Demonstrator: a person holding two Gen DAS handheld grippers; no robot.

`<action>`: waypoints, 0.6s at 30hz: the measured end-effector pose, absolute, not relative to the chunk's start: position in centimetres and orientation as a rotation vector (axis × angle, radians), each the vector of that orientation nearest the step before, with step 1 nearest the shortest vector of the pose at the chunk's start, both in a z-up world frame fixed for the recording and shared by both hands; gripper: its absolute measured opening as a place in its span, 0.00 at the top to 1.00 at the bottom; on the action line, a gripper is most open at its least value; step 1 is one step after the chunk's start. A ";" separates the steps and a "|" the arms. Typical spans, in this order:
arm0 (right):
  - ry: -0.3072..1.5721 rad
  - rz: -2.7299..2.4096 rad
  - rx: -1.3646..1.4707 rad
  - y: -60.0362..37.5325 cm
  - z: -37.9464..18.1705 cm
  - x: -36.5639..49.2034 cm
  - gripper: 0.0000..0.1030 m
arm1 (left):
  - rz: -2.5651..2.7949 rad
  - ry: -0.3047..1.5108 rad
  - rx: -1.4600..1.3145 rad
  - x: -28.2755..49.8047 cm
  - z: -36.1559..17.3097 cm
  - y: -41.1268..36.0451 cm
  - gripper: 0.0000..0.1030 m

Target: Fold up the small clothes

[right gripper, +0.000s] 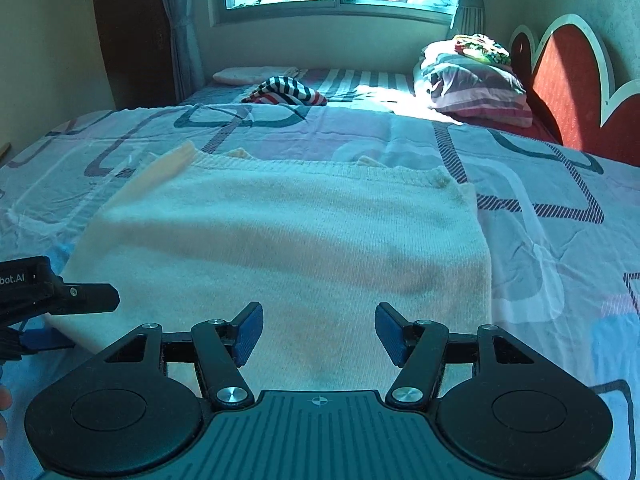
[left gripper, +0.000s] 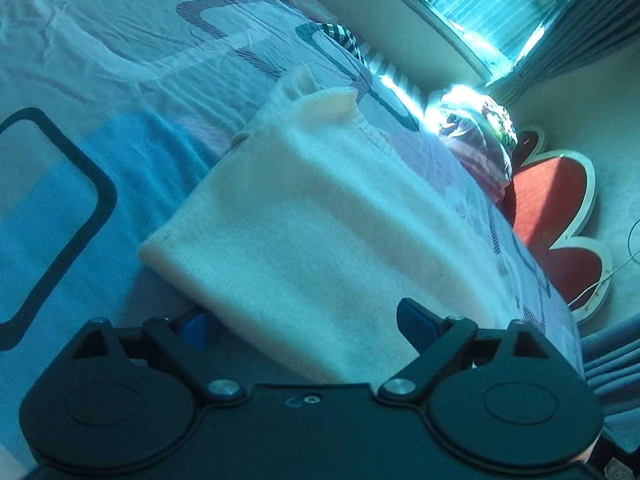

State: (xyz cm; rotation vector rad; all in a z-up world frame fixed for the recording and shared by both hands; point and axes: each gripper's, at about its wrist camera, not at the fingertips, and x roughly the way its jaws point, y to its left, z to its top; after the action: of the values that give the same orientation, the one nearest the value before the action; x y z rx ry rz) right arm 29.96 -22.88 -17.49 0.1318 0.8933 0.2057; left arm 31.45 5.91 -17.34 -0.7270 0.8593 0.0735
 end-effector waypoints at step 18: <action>0.890 0.143 0.002 -17.7 -21.4 35.8 0.39 | 0.076 0.716 -0.949 34.7 -20.2 10.3 0.87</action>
State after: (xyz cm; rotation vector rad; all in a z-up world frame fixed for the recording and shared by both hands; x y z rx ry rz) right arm 35.82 -17.69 -21.40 0.0021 0.8897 0.1426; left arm 34.70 10.32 -20.23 -0.9490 0.7157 0.0765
